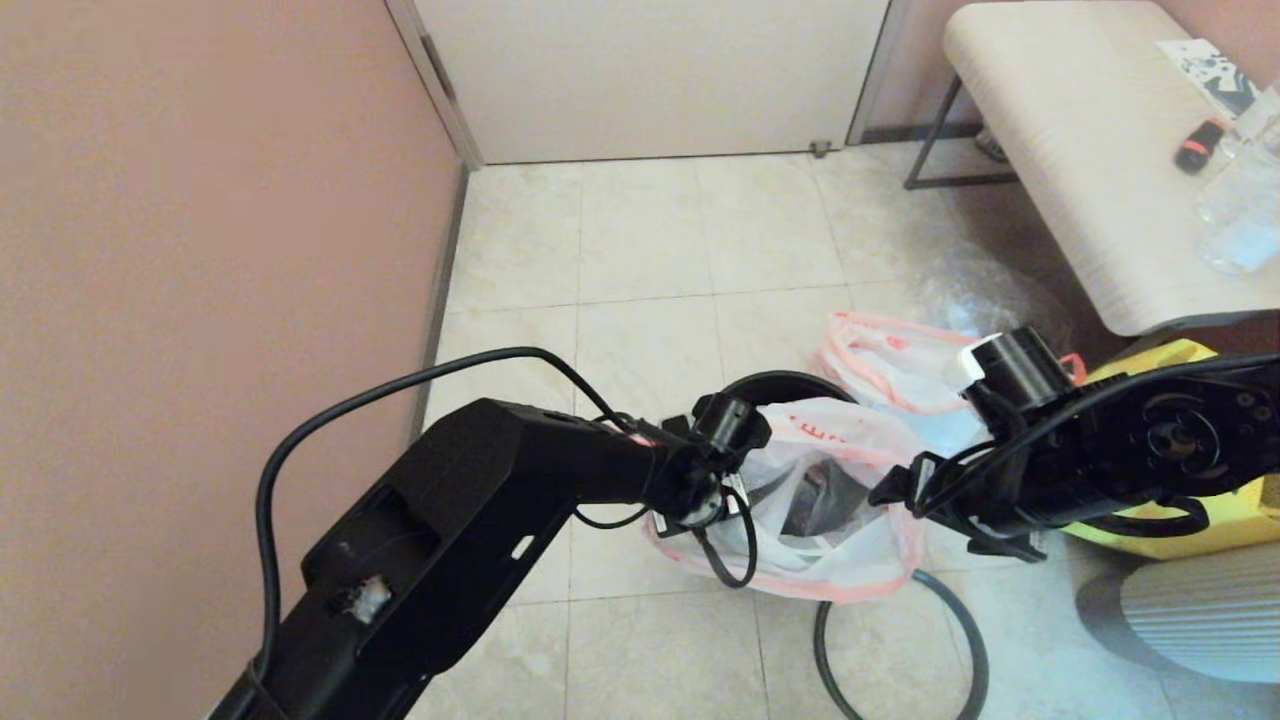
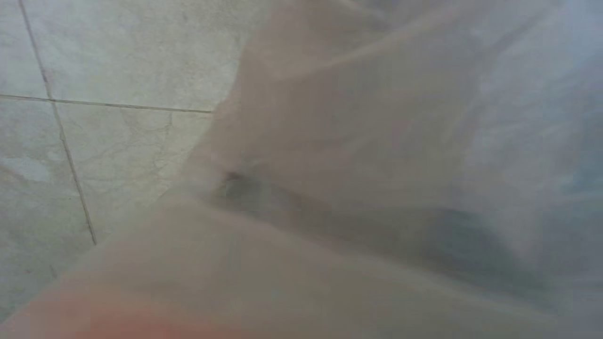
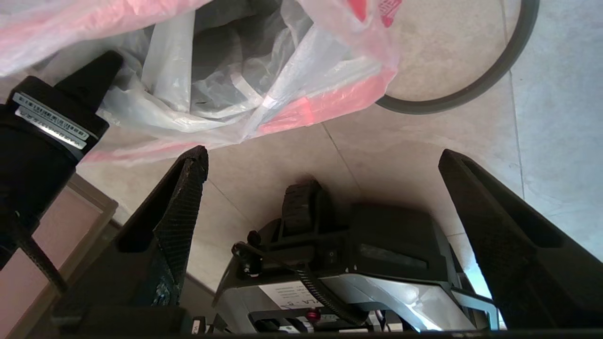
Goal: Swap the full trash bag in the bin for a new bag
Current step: Put the new garbage bag on the trash can
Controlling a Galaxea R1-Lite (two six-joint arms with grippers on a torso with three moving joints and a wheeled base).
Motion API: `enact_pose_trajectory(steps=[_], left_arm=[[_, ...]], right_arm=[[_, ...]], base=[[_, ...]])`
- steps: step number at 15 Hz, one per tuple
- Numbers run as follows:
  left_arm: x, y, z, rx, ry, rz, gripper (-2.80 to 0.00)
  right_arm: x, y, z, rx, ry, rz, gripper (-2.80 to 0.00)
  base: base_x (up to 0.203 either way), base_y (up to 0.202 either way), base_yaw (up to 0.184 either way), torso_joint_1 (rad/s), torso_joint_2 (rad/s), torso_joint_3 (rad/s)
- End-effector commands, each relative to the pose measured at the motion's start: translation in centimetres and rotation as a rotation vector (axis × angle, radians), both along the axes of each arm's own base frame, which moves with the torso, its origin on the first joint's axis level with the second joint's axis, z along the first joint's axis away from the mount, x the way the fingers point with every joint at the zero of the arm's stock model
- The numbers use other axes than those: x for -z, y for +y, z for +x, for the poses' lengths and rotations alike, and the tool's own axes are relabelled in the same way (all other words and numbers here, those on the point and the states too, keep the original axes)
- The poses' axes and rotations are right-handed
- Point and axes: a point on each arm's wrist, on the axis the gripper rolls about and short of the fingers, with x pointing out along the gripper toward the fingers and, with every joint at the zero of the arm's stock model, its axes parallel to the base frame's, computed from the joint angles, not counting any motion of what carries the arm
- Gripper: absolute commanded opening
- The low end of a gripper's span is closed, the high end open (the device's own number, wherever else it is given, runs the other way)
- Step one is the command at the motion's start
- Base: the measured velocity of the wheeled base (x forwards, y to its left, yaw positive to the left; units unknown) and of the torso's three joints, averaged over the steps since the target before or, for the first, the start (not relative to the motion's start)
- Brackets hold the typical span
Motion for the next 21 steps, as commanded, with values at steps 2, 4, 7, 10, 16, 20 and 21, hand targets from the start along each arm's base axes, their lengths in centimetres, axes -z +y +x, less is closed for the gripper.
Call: enact_pose_trajectory(steps=[2,4,7,10,16,20,21], left_arm=[[0.0,0.0,0.0,-0.005,-0.001,-0.001,-2.80],[-0.3,0.1,0.0,-0.009,-0.002,-0.003,-2.80],[-2.7,1.0,0.0,-0.032,-0.022,-0.042,-2.80],[-3.7,2.2,-0.2,-0.066,-0.014,-0.057,-2.80],[-1.7,8.3,1.1,-0.149,0.031,-0.153,-2.80],[-1.1,11.5,2.5,-0.178,0.034,-0.226,-2.80],[-1.8,12.3,2.8,-0.181,0.020,-0.253,-2.80]], right_arm=[[-0.2,0.0,-0.2,0.002,0.007,-0.001,0.00],[-0.2,-0.1,-0.3,0.001,0.009,-0.004,0.00],[-0.3,-0.1,-0.5,-0.003,0.015,-0.009,0.00],[-0.3,1.3,-1.8,-0.058,0.049,-0.033,0.00],[3.0,7.2,-1.1,-0.204,0.062,-0.211,-2.80],[6.6,12.1,-0.5,-0.279,0.072,-0.303,-2.80],[7.2,12.7,-0.5,-0.299,0.073,-0.315,-2.80]], base=[[0.000,0.000,0.000,0.000,0.00,0.000],[0.000,0.000,0.000,0.000,0.00,0.000],[0.000,0.000,0.000,0.000,0.00,0.000],[0.000,0.000,0.000,0.000,0.00,0.000],[0.000,0.000,0.000,0.000,0.00,0.000],[0.000,0.000,0.000,0.000,0.00,0.000],[0.000,0.000,0.000,0.000,0.00,0.000]])
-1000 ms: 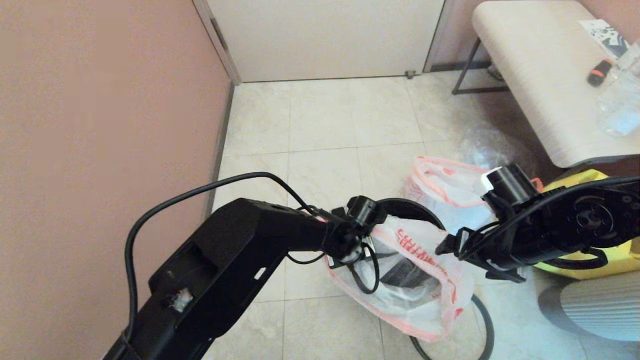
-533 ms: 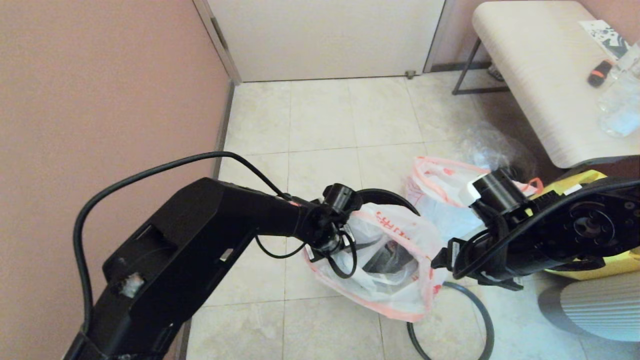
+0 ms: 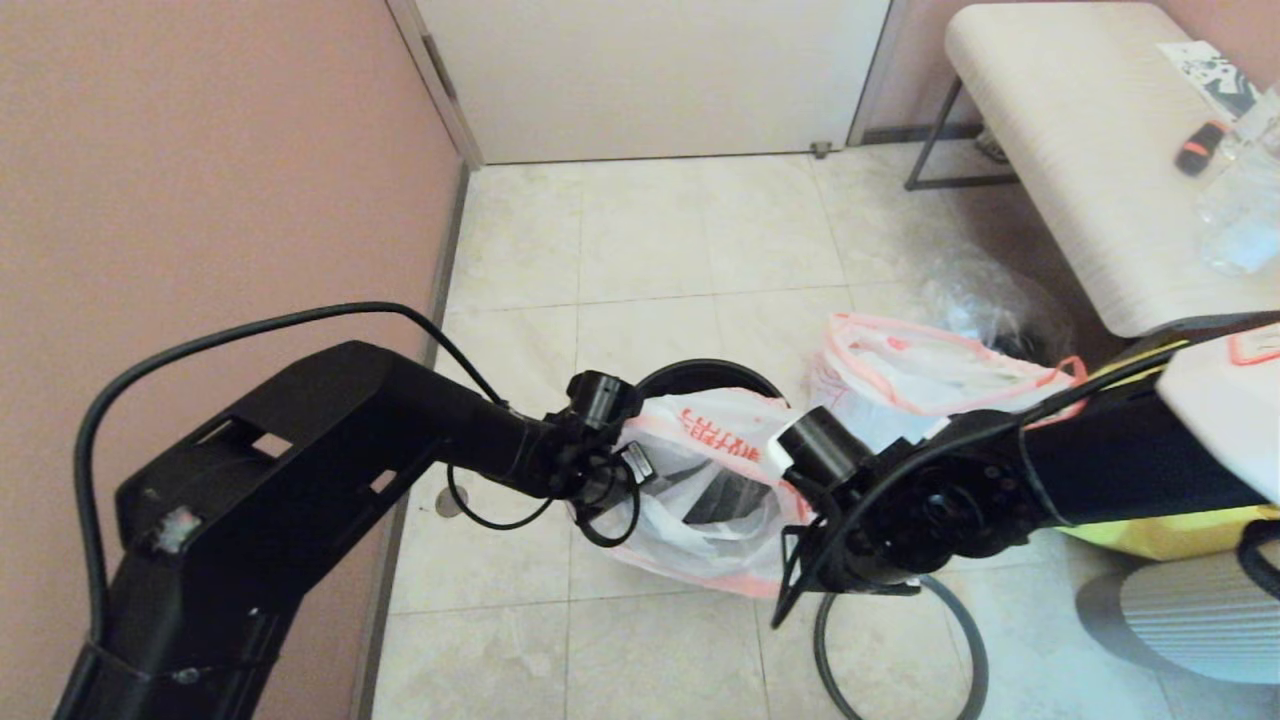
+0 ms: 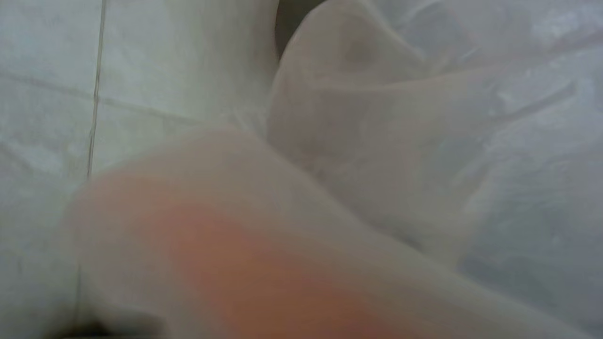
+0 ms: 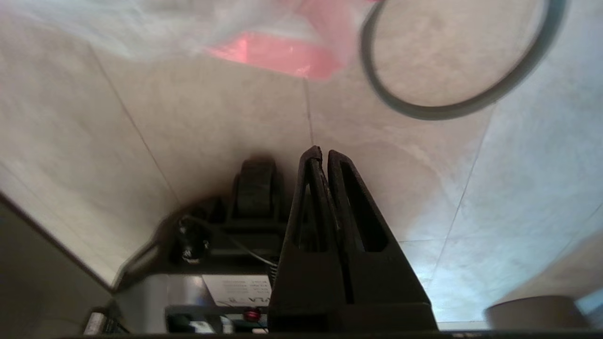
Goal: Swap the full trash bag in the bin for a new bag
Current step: Put the new garbage bag on the trash can
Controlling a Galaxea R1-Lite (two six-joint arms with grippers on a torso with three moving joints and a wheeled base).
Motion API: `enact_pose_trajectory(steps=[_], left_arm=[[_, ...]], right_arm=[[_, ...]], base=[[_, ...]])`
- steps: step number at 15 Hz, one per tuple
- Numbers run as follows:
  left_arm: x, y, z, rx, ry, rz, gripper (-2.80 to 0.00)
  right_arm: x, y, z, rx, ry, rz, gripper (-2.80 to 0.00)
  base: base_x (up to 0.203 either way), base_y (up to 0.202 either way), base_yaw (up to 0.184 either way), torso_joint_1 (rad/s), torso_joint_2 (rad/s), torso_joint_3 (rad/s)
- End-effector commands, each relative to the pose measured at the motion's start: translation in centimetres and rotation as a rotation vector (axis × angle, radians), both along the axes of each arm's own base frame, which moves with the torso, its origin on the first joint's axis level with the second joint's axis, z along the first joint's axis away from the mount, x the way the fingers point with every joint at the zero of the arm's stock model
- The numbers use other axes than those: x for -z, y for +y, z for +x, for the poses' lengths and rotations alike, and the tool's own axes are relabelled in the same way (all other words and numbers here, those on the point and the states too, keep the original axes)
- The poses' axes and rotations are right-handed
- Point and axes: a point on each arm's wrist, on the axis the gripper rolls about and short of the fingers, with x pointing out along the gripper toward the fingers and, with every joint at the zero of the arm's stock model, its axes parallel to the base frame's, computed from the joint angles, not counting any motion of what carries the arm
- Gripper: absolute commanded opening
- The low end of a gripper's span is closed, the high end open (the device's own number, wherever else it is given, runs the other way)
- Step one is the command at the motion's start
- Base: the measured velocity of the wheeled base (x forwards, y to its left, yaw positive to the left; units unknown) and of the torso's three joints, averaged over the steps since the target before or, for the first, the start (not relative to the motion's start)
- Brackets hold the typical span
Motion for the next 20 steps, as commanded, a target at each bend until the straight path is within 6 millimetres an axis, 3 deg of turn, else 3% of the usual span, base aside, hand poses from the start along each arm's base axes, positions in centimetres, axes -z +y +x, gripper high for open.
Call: enact_pose_trajectory(steps=[1,4,7,10,16,20], left_arm=[[-1.0,1.5,0.5,-0.032,-0.025,-0.023,-2.80],[-1.4,2.3,0.9,-0.026,-0.022,-0.057,-2.80],[-1.4,2.3,0.8,-0.027,-0.011,-0.075,-2.80],[-1.2,2.3,0.8,-0.027,-0.007,-0.074,-2.80],[-1.1,2.1,0.7,-0.023,-0.005,-0.072,-2.80],[-1.0,1.3,0.1,-0.005,0.002,-0.068,-2.80]], right_arm=[[2.7,1.9,0.6,-0.039,0.038,-0.044,-2.80],[2.8,3.4,1.4,-0.054,0.008,-0.032,-2.80],[3.1,4.8,3.6,-0.042,-0.092,0.000,-2.80],[4.8,5.2,4.8,-0.029,-0.116,-0.019,-2.80],[5.5,2.0,7.9,0.056,-0.145,-0.082,-2.80],[4.4,-0.5,10.1,0.152,-0.198,-0.086,-2.80]], base=[[0.000,0.000,0.000,0.000,0.00,0.000],[0.000,0.000,0.000,0.000,0.00,0.000],[0.000,0.000,0.000,0.000,0.00,0.000],[0.000,0.000,0.000,0.000,0.00,0.000],[0.000,0.000,0.000,0.000,0.00,0.000],[0.000,0.000,0.000,0.000,0.00,0.000]])
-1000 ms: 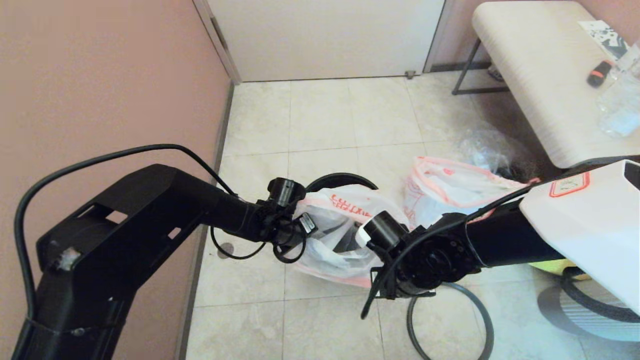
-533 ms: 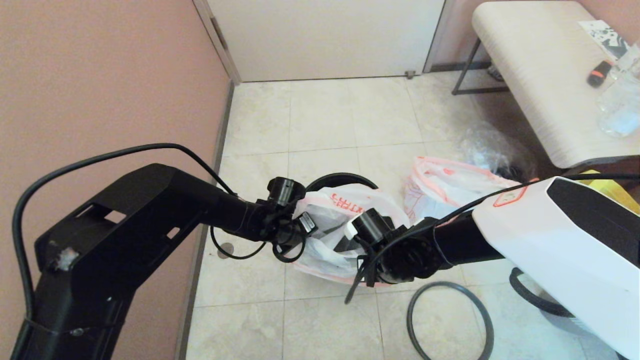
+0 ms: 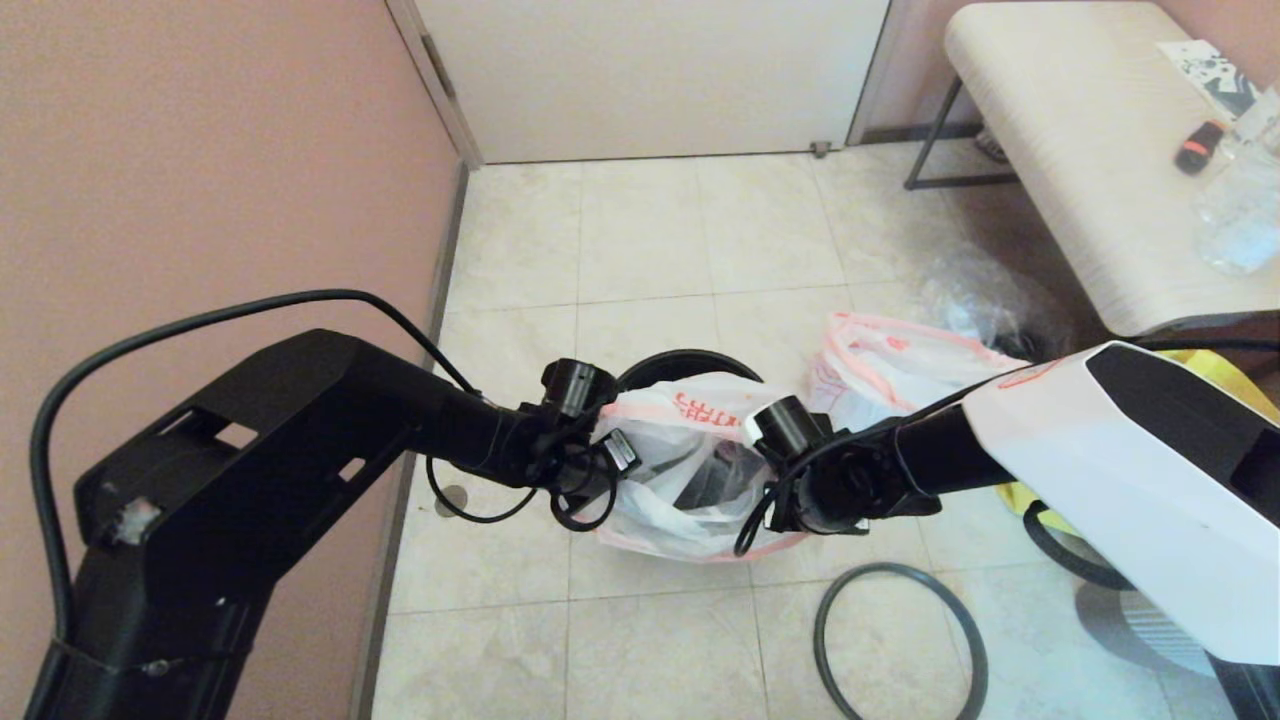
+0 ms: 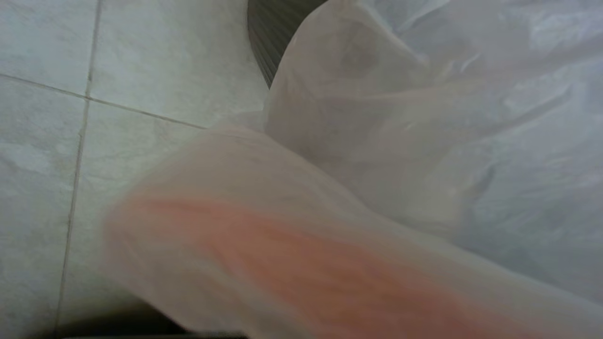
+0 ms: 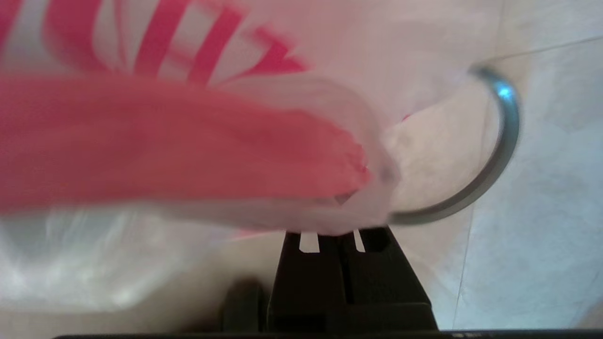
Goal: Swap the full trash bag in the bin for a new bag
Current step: Put the new garbage bag on the trash can
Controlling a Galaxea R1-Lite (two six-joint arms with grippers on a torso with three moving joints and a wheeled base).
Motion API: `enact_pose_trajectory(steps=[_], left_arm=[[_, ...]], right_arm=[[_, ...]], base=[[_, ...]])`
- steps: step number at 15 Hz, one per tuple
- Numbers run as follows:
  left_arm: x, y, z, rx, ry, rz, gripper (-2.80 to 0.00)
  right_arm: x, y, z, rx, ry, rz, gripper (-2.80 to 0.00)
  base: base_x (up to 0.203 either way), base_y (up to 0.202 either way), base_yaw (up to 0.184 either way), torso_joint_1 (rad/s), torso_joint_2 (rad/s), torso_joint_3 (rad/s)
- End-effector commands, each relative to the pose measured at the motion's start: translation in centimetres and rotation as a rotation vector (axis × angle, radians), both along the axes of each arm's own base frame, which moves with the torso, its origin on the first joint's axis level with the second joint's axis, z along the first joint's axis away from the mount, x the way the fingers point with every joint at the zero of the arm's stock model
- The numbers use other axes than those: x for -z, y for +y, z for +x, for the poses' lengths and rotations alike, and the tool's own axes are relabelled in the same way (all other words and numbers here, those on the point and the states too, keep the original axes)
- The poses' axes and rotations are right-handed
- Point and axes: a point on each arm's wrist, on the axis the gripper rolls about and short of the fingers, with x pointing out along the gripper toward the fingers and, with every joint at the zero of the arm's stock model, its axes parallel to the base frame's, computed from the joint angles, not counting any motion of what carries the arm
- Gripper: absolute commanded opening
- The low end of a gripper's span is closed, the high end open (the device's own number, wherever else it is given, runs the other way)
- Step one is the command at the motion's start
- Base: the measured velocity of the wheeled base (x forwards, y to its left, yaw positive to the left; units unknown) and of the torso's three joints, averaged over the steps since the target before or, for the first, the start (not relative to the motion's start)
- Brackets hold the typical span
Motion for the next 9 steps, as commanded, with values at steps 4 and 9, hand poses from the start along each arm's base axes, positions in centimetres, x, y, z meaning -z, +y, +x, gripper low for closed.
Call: enact_pose_trajectory(steps=[4,9], left_arm=[[0.1,-0.3,-0.2,0.004,0.004,-0.001,-2.80],[0.3,-0.5,-0.4,0.010,0.010,0.002,-2.80]], right_arm=[[-1.0,-1.2,2.6,0.066,-0.125,0.061,-2.80],[-1.5,-2.2,3.8,0.131,-0.170,0.044,-2.80]], base=[[0.000,0.000,0.000,0.000,0.00,0.000],[0.000,0.000,0.000,0.000,0.00,0.000]])
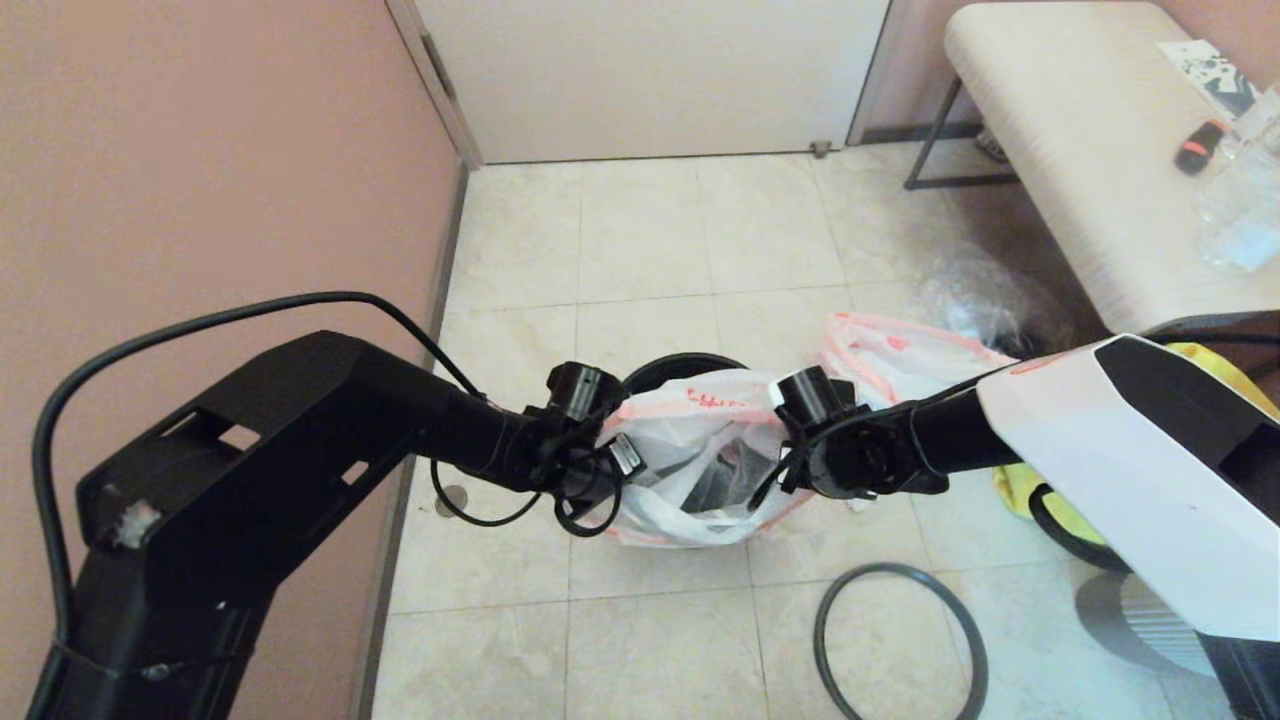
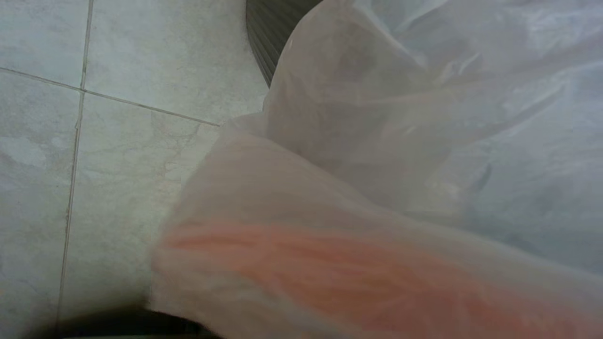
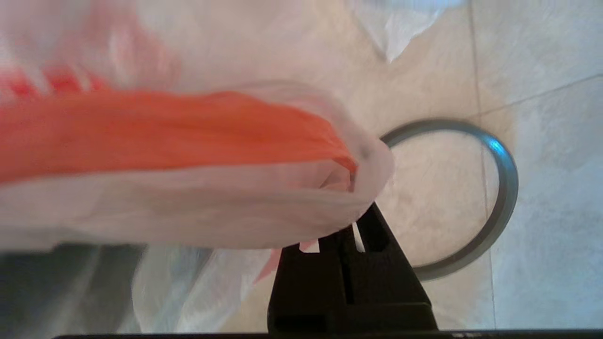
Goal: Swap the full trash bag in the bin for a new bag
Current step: Put the new garbage bag on the trash can
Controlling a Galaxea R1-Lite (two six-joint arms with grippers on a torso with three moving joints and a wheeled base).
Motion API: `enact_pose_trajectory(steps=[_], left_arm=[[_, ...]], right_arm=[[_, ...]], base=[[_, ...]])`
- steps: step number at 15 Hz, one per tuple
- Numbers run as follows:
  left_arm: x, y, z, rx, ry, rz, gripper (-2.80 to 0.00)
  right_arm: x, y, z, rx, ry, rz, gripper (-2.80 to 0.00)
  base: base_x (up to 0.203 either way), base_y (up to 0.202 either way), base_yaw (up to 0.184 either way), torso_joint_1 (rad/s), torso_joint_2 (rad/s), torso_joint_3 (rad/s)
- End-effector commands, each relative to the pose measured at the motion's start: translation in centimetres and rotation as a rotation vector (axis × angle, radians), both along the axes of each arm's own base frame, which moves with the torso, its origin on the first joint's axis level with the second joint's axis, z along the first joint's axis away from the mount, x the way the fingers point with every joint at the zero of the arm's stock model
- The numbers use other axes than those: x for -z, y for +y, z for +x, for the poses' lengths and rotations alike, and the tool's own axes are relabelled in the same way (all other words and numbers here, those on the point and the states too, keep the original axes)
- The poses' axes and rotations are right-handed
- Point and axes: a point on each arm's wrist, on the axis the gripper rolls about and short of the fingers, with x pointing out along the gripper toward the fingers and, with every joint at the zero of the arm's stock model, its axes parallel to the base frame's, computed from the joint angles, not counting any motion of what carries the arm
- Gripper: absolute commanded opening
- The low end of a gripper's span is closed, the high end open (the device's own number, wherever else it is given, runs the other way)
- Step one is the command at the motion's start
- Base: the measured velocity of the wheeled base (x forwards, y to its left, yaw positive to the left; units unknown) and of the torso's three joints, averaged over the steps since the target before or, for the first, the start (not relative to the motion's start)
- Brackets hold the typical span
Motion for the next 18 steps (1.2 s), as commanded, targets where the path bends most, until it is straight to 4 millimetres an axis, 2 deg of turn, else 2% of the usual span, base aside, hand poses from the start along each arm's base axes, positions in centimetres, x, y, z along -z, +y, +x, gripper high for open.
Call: enact_pose_trajectory(steps=[1,4,6,8,11,13,15,18], left_arm=[[0.1,-0.1,-0.1,-0.002,0.005,-0.001,-2.80],[0.3,-0.7,-0.7,0.020,0.014,0.006,-2.80],[0.3,-1.2,-1.0,0.032,0.017,0.009,-2.80],[0.3,-1.3,-1.1,0.037,0.017,0.009,-2.80],[-0.2,-1.4,-1.4,0.046,0.014,-0.002,-2.80],[0.0,-1.4,-1.4,0.060,0.024,-0.011,-2.80],[0.6,-1.5,-1.1,0.055,0.027,-0.005,-2.80],[0.8,-1.3,-0.9,0.050,0.028,-0.004,-2.80]], right_arm=[[-1.0,-0.9,1.2,0.032,-0.037,0.017,-2.80],[-2.9,-2.1,2.7,0.063,-0.081,0.045,-2.80],[-3.4,-2.7,3.4,0.076,-0.075,0.048,-2.80],[-2.8,-2.6,3.7,0.075,-0.064,0.044,-2.80],[-0.4,-2.5,4.6,0.082,-0.015,0.023,-2.80],[-0.1,-2.8,5.0,0.079,-0.005,0.038,-2.80],[-1.9,-2.9,4.5,0.100,-0.029,0.078,-2.80],[-5.0,-3.4,2.0,0.133,0.045,0.196,-2.80]], base=[[0.000,0.000,0.000,0.000,0.00,0.000],[0.000,0.000,0.000,0.000,0.00,0.000],[0.000,0.000,0.000,0.000,0.00,0.000],[0.000,0.000,0.000,0.000,0.00,0.000],[0.000,0.000,0.000,0.000,0.00,0.000],[0.000,0.000,0.000,0.000,0.00,0.000],[0.000,0.000,0.000,0.000,0.00,0.000],[0.000,0.000,0.000,0.000,0.00,0.000]])
